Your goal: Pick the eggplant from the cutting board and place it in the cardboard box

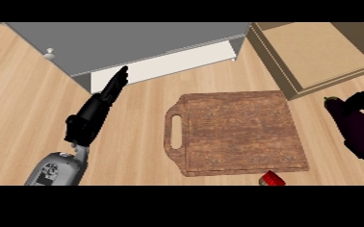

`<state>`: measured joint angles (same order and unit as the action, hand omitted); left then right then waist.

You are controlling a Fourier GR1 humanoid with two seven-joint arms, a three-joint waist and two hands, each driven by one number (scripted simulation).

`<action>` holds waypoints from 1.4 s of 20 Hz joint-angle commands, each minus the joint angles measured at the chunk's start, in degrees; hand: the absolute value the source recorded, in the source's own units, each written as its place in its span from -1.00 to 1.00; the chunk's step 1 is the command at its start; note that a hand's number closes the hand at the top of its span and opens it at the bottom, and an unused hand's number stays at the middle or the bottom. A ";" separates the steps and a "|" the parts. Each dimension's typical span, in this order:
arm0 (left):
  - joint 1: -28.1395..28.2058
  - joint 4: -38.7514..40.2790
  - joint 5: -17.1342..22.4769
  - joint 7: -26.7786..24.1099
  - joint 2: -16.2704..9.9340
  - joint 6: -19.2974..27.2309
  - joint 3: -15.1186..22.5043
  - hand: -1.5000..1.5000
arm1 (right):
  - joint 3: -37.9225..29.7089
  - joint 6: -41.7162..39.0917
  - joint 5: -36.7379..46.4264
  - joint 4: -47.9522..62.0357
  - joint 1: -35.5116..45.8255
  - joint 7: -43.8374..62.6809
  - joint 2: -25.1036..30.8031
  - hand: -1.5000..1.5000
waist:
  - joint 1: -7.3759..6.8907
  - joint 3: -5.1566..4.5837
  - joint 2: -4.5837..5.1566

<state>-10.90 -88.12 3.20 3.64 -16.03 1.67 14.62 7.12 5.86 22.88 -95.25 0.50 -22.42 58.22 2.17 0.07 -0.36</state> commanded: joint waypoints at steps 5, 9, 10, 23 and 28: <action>2.51 0.23 -0.34 -1.66 -0.23 -0.92 -0.95 0.00 | -21.58 -9.39 -22.09 -5.31 -9.41 -9.82 6.37 1.00 | 0.55 -0.14 -0.21; -0.02 1.05 -1.11 -0.10 1.06 -0.78 -1.19 0.00 | -29.94 -14.33 -27.09 -6.82 -15.53 -8.14 4.33 1.00 | 0.35 -0.13 -0.07; 0.80 -2.01 -0.71 2.05 0.77 -0.73 -0.98 0.00 | -34.45 -18.39 -30.47 -3.55 -14.11 -8.18 7.59 1.00 | -0.02 -0.12 -0.12; -1.80 1.68 -6.12 0.33 5.71 -1.72 0.18 0.00 | -24.28 -19.33 -25.16 7.78 11.97 9.07 5.68 1.00 | -3.17 -0.09 0.59; -2.92 1.78 -5.07 1.36 5.38 -3.93 -1.42 0.00 | -16.60 -18.54 -20.74 17.01 24.32 10.12 1.95 1.00 | -3.82 -0.09 0.73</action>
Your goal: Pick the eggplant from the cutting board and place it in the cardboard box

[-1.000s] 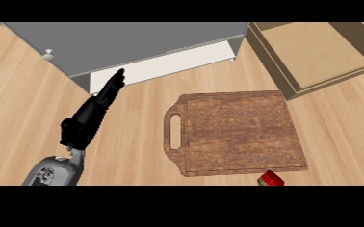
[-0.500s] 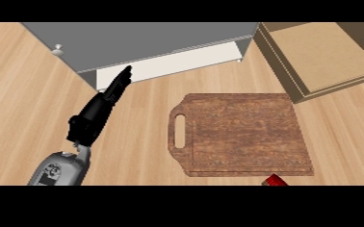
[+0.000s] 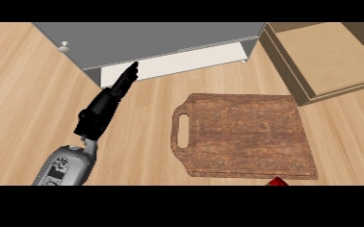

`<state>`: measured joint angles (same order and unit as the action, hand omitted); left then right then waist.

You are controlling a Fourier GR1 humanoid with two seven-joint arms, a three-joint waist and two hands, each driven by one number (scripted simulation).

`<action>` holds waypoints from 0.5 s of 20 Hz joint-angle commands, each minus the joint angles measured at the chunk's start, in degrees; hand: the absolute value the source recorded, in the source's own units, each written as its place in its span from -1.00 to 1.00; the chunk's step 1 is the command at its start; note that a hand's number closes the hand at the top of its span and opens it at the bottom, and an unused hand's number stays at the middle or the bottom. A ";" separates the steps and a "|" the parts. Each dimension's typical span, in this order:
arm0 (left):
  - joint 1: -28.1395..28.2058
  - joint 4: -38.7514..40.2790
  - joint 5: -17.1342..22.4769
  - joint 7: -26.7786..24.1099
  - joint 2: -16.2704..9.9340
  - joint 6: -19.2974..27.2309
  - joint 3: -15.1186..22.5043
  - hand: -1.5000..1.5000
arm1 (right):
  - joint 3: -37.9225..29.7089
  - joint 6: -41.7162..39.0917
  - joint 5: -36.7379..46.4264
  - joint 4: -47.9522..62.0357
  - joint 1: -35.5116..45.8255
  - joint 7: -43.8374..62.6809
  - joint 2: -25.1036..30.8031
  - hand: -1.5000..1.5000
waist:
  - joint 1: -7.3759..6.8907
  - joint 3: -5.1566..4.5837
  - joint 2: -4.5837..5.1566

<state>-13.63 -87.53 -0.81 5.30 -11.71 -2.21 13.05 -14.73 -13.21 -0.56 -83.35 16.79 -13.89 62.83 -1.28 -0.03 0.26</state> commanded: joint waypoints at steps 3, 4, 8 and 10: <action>-2.05 2.46 -1.73 1.13 3.01 -0.02 0.50 0.00 | 5.27 -1.37 4.44 11.65 13.62 0.61 -3.28 1.00 | -0.07 0.01 0.07; -0.35 -0.12 1.17 0.31 -1.07 -3.33 -3.25 0.00 | 6.21 0.29 6.19 10.81 14.01 1.60 -5.12 1.00 | -0.06 0.01 -0.03; 0.32 3.05 -1.52 -3.36 1.56 -1.98 -1.03 0.00 | 9.63 5.45 14.90 21.67 19.86 -2.78 -8.10 1.00 | -0.61 0.03 0.24; -1.14 1.47 -1.12 -0.88 1.48 -2.11 -1.79 0.00 | 11.28 3.13 17.00 27.49 26.36 -2.89 -7.55 1.00 | -1.08 0.03 0.30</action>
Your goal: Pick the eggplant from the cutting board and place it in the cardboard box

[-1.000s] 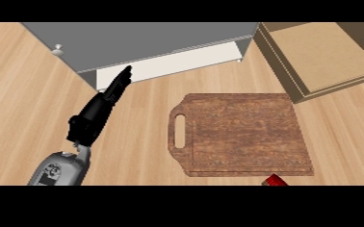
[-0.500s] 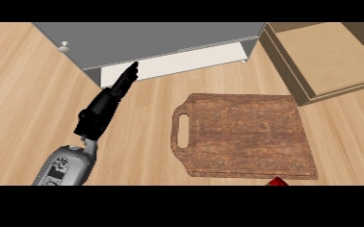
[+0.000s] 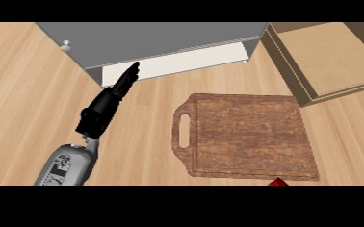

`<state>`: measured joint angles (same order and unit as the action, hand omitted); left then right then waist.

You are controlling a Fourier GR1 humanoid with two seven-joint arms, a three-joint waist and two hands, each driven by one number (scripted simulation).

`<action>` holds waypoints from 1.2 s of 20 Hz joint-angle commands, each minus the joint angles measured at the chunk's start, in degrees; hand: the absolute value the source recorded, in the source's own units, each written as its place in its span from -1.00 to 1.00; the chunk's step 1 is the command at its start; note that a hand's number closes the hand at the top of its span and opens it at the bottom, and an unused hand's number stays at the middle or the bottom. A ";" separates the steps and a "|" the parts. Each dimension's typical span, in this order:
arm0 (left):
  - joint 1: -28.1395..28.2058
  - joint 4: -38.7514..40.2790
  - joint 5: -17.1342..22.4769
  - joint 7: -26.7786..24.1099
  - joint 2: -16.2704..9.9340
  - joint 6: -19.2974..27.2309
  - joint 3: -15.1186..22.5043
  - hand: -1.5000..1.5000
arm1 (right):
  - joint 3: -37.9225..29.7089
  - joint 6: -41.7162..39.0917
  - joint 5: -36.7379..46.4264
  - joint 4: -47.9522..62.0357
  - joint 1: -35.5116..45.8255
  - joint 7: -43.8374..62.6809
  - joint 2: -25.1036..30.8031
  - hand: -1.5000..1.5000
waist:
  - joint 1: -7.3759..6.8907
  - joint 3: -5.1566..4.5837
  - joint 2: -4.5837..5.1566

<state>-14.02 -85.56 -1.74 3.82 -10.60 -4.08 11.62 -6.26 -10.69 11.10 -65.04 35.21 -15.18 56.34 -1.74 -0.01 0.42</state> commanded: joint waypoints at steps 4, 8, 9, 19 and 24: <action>1.40 -3.70 -1.96 2.54 1.52 0.92 1.07 0.00 | 6.45 4.71 12.18 13.20 10.79 -3.57 -5.90 1.00 | -0.15 0.02 -0.03; -0.96 0.05 0.09 -0.41 -0.33 -1.92 -2.80 0.00 | 6.41 8.86 16.34 24.17 13.87 -8.68 -9.06 1.00 | 0.03 0.03 0.14; 3.87 -6.07 -0.21 1.75 -0.72 -2.12 -0.92 0.00 | 7.75 9.59 17.59 22.93 13.54 -6.75 -11.25 1.00 | -0.02 0.03 -0.11; 1.49 -4.43 0.33 2.34 0.40 -3.21 -1.70 0.00 | 3.95 4.65 16.38 44.82 20.19 -9.95 -15.25 -1.00 | -1.15 0.12 0.45; 2.18 -1.39 -1.66 -1.30 1.44 -1.88 -1.28 0.00 | -2.55 0.40 9.85 47.98 21.78 -14.84 -14.67 -1.00 | -0.73 0.14 0.47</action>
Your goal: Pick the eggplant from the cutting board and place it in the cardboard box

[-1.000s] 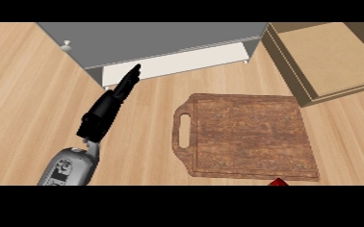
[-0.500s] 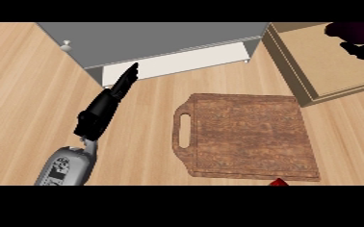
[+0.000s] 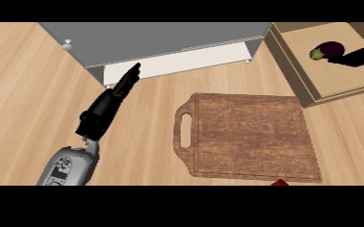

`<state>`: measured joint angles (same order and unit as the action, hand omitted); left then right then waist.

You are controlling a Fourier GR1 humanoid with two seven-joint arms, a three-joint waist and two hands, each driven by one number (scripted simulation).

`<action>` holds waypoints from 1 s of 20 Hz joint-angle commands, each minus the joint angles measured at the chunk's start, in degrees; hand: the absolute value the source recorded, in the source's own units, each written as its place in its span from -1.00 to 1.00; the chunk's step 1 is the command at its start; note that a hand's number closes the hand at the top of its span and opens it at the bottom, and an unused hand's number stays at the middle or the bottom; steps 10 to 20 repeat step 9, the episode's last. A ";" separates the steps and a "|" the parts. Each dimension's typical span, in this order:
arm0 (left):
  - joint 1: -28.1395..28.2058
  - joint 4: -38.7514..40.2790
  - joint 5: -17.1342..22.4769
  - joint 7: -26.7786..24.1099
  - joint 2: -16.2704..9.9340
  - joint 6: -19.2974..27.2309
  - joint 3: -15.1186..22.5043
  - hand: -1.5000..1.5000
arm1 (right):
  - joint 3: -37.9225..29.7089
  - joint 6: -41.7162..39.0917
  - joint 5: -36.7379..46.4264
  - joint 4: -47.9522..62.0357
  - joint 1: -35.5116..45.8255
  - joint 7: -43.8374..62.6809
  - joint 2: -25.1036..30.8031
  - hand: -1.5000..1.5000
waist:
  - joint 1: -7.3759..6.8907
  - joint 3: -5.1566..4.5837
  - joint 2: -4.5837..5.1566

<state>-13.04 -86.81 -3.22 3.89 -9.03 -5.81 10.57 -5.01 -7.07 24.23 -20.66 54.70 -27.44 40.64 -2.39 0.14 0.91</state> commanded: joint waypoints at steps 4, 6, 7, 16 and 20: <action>1.12 -2.22 -0.23 0.56 -0.68 -0.32 -0.14 0.00 | -13.40 -5.13 -12.82 5.29 2.13 -4.21 2.74 -1.00 | 0.33 0.08 -0.24; 0.23 0.80 -0.08 -1.52 0.17 0.34 -1.12 0.00 | -16.95 -7.00 -16.24 7.69 2.47 -3.78 3.18 -1.00 | 0.38 0.09 0.27; 1.51 -1.55 -0.62 -0.14 -0.51 -0.06 -0.19 0.00 | -18.06 -10.90 -17.38 7.98 1.80 -4.87 6.46 -1.00 | 0.54 0.10 -0.11; -1.53 1.33 0.81 0.42 -0.52 -0.83 -2.10 0.00 | -19.92 -12.68 -19.01 9.44 1.94 -4.19 8.14 -1.00 | 0.89 0.06 0.14; -1.53 1.33 0.81 0.42 -0.52 -0.83 -2.10 0.00 | -19.92 -12.68 -19.01 9.44 1.94 -4.19 8.14 -1.00 | 0.89 0.06 0.14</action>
